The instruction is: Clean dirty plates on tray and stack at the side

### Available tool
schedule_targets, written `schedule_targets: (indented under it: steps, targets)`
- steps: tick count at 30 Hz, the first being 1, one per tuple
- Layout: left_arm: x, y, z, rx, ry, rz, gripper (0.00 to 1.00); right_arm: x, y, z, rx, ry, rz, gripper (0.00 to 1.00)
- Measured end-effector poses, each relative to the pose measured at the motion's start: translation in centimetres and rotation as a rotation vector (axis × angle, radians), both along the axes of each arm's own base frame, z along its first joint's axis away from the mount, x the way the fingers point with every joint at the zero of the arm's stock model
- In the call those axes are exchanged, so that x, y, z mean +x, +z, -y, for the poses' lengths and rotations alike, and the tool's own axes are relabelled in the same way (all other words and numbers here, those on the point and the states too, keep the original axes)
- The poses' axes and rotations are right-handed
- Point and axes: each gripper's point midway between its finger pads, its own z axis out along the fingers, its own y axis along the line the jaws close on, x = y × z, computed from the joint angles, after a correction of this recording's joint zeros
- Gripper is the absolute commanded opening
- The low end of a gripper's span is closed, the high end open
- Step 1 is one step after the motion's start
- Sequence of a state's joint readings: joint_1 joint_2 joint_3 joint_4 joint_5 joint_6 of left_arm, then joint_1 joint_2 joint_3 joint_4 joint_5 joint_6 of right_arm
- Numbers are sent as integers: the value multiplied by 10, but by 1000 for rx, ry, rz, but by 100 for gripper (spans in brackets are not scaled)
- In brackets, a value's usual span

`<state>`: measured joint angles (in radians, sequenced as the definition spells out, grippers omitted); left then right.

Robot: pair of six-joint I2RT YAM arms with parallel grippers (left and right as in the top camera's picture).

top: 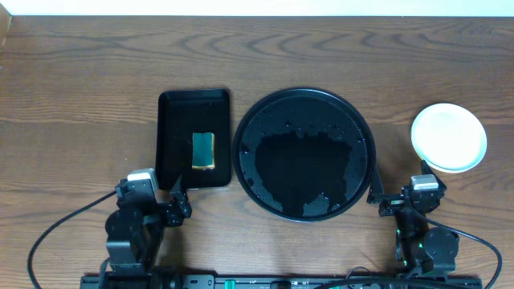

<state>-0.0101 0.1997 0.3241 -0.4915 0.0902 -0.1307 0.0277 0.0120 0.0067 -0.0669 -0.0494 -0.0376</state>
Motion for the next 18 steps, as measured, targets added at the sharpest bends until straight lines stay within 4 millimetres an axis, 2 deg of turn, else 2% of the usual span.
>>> schedule_targets:
  steps: [8,13,18]
  targets:
    - [19,3,0,-2,1,230,84,0,0,0,0,0,0,99]
    - [28,22,-2,2,9,403,84,0,0,0,0,0,0,99]
    - [29,17,-2,34,4,410,84,0,0,0,0,0,0,99]
